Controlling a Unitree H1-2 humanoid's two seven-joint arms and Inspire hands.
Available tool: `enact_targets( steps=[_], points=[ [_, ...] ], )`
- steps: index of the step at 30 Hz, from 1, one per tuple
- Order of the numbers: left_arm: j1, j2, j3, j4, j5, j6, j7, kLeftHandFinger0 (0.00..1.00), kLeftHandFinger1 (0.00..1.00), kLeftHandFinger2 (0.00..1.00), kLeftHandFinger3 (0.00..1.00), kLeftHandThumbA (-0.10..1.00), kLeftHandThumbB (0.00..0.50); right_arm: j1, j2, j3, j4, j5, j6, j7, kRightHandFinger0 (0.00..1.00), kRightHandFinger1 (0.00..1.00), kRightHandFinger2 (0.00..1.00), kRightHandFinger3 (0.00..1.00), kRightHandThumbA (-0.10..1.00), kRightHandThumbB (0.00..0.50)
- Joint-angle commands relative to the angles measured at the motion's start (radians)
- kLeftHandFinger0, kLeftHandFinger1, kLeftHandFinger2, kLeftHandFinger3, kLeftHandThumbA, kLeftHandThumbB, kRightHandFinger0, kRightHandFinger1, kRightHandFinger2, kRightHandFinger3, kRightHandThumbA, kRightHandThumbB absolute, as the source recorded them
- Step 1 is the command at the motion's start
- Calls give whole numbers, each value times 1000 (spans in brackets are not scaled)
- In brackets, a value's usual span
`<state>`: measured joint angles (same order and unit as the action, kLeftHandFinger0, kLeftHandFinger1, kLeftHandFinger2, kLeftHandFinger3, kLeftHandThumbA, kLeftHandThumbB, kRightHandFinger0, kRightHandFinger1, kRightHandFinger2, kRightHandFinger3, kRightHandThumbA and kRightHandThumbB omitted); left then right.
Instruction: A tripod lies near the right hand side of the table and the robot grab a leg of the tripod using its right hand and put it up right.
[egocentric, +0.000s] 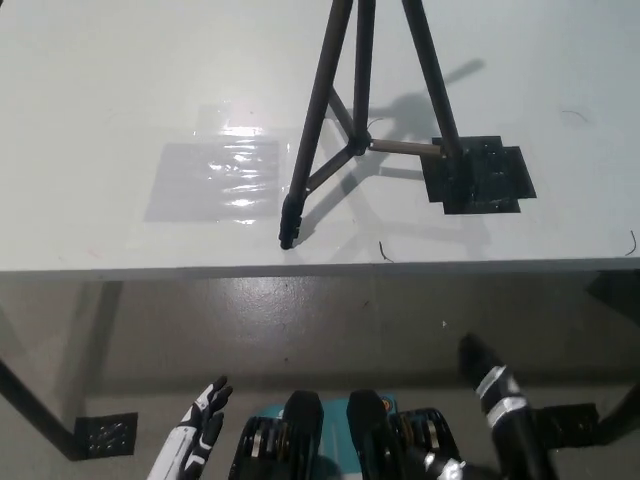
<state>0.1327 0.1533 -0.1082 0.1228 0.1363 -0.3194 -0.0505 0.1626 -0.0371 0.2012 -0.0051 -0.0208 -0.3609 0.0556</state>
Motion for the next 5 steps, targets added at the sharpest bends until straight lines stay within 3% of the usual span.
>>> enact_targets(
  steps=[1, 5],
  points=[
    [-18, 14, 2, -19, -12, -60, -14, 1000, 1000, 1000, 1000, 1000, 449, -58, 4, 7, 98, -63, -109, -32, 1000, 1000, 1000, 1000, 1000, 499],
    [-21, 14, 2, -25, -11, -50, -15, 1000, 1000, 1000, 1000, 1000, 450, -71, 8, -5, 131, -48, -109, -24, 1000, 1000, 1000, 1000, 1000, 500]
  ],
)
